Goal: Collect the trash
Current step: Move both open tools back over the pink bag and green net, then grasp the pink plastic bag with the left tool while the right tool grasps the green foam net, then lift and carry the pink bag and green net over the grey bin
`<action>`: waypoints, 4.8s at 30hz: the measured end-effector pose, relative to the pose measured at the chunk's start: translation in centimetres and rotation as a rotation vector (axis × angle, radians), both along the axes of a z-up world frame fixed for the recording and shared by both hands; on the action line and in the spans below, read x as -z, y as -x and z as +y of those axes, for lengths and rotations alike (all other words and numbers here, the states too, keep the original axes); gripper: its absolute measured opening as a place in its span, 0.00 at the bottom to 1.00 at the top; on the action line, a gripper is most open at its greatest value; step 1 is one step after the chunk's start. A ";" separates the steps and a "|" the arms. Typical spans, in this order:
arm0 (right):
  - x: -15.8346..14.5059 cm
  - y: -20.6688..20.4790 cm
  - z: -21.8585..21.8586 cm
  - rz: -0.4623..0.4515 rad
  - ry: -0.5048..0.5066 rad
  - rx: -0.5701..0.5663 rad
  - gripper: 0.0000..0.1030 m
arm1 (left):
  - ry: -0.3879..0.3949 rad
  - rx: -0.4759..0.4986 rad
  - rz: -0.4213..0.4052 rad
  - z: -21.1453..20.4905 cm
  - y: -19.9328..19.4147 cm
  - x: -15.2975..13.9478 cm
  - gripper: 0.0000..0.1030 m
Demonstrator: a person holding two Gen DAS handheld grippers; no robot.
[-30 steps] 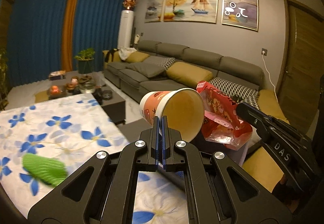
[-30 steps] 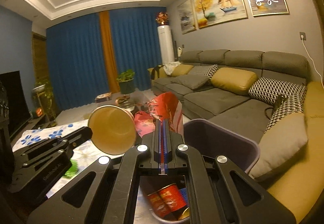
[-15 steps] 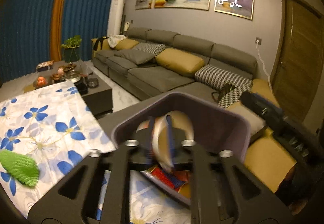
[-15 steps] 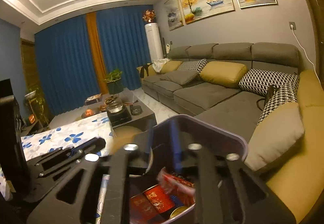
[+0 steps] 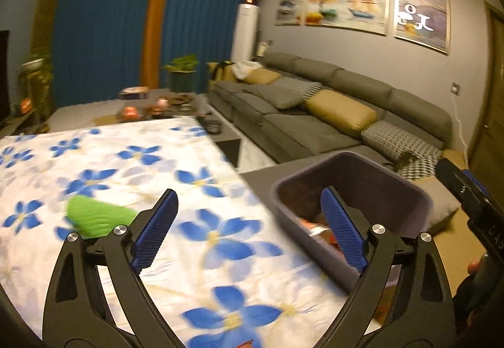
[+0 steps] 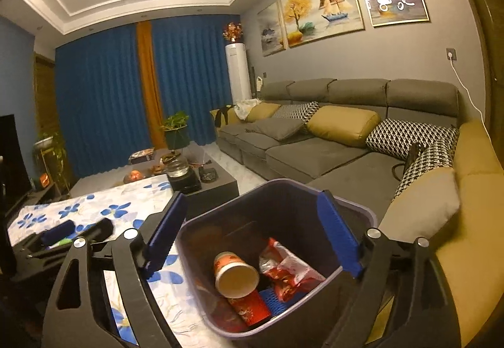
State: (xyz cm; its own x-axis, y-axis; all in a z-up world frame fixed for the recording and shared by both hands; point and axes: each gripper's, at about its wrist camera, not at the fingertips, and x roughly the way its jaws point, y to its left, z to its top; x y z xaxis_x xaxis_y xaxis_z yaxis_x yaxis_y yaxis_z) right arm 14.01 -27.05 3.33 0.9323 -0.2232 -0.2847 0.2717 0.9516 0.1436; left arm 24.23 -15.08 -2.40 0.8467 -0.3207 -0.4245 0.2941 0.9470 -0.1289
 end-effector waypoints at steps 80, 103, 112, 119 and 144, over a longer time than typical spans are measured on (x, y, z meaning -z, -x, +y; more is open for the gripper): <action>10.5 -20.8 29.4 0.514 0.074 -0.463 0.59 | 0.023 -0.468 0.110 36.6 2.0 3.5 0.25; 9.1 -17.8 29.6 0.417 0.074 -0.520 0.13 | 0.008 -0.446 0.109 36.0 1.9 3.6 0.25; 5.8 -14.9 26.9 0.326 0.076 -0.504 0.13 | -0.024 -0.417 0.069 33.7 3.0 1.8 0.25; 2.9 -11.4 24.0 0.225 0.055 -0.490 0.13 | -0.058 -0.344 0.006 29.2 4.4 -1.1 0.25; 0.8 -3.4 4.3 0.098 -0.002 -0.180 0.13 | -0.041 0.125 -0.049 4.5 4.2 -3.7 0.25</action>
